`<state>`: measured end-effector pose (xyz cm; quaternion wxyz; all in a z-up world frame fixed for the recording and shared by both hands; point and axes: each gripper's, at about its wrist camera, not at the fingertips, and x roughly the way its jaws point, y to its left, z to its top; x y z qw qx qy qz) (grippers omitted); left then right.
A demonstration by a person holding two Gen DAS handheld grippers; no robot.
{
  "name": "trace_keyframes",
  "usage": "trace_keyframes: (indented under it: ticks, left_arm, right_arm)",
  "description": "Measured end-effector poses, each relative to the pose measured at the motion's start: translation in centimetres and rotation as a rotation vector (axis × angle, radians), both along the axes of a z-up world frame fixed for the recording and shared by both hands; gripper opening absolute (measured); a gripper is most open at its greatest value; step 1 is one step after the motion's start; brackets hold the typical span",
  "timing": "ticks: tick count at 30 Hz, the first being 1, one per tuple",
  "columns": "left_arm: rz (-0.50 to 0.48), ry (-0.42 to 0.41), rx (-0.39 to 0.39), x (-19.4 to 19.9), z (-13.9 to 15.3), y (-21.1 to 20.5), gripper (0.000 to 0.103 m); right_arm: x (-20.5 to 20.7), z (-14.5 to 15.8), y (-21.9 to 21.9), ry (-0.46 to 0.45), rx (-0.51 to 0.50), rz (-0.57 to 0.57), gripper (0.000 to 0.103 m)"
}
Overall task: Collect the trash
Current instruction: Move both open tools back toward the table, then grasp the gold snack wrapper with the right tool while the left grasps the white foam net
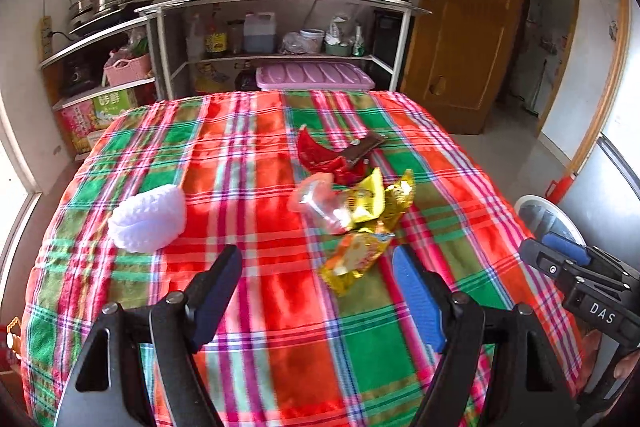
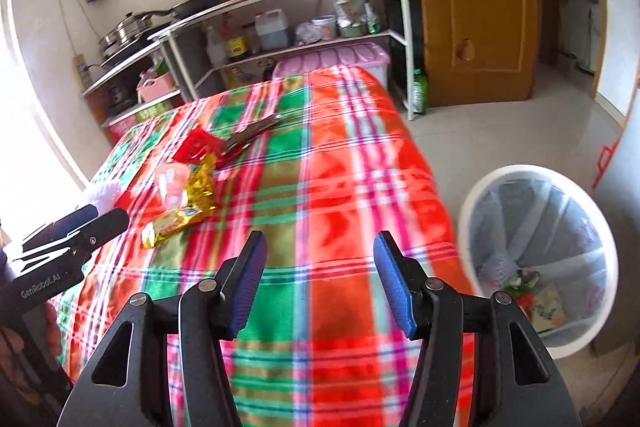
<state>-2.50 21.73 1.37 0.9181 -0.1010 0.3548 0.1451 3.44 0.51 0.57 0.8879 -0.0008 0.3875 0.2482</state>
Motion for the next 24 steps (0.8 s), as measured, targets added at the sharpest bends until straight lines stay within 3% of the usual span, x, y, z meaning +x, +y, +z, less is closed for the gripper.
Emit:
trace_keyframes:
  ticks: [8, 15, 24]
  left_arm:
    - [0.102, 0.003, -0.012, -2.0, -0.6, 5.5, 0.081]
    - [0.166, 0.012, -0.011, -2.9, -1.0, 9.1, 0.083]
    - [0.182, 0.028, -0.047, -2.7, -2.1, 12.1, 0.083]
  right_arm:
    - [0.0, -0.7, 5.7, 0.020, 0.013, 0.115, 0.057]
    - [0.8, -2.0, 8.9, 0.091, 0.038, 0.153, 0.057]
    - [2.1, -3.2, 12.4, 0.108, -0.013, 0.170, 0.057]
